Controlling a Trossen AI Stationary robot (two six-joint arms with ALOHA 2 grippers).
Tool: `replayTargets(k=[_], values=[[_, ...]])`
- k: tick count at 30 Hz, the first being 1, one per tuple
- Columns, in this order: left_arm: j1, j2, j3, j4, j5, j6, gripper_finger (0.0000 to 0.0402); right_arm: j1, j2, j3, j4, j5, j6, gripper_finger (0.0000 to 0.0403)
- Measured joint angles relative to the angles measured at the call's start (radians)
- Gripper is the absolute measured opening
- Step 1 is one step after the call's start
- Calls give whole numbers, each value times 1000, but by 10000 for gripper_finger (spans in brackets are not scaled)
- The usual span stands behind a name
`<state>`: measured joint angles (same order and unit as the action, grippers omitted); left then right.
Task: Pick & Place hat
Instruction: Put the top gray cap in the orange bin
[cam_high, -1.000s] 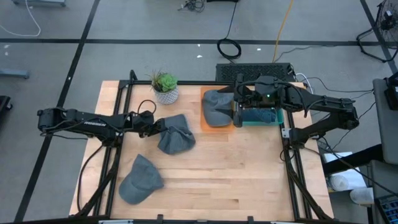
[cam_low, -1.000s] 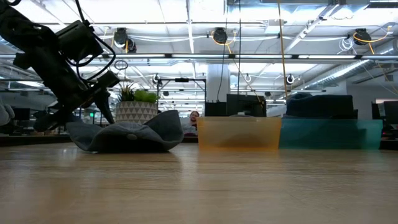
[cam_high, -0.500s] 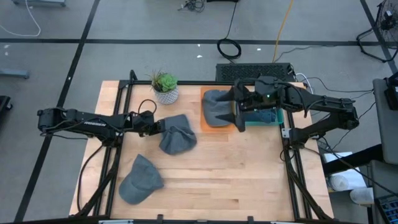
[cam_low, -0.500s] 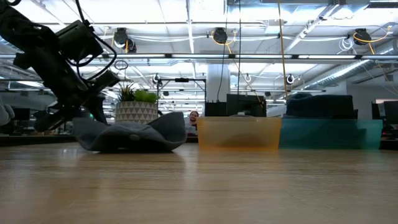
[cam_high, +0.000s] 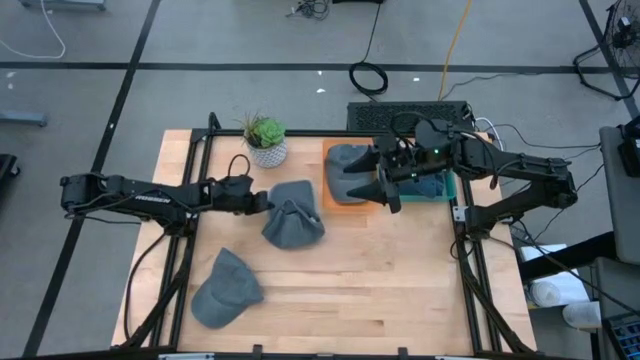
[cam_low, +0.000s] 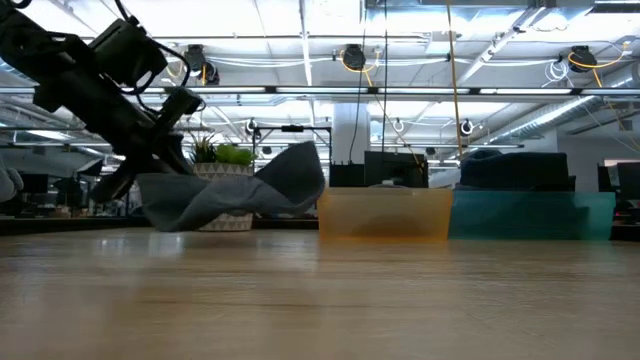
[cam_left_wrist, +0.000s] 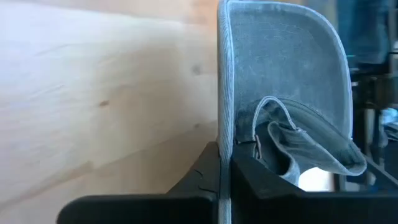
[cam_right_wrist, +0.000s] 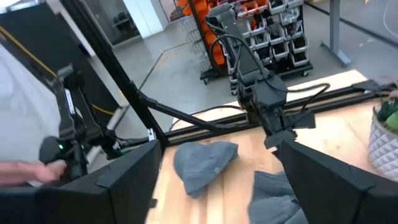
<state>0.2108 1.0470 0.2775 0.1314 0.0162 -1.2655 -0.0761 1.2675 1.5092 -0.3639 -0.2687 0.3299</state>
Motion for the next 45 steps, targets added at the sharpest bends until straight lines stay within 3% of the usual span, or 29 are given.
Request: replayTargets(k=[11,15,31,35,38,41,45], values=[[0,-2,1,225,46,228,9,-1,0,0,-7,3,89,318],[-1,-2,1,354,89,307,9,-1,0,0,-4,3,117,318],[42,-3,8,924,106,656,9,-1,0,0,84,5,130,318],[55,-3,48,1074,155,845,9,-1,0,0,143,15,141,318],[71,-3,98,1138,225,978,9,0,0,0,187,81,203,318],[89,-3,168,1141,296,1076,9,-1,0,0,204,161,280,318],[115,-3,287,1086,377,1180,9,-1,0,0,219,191,321,318]])
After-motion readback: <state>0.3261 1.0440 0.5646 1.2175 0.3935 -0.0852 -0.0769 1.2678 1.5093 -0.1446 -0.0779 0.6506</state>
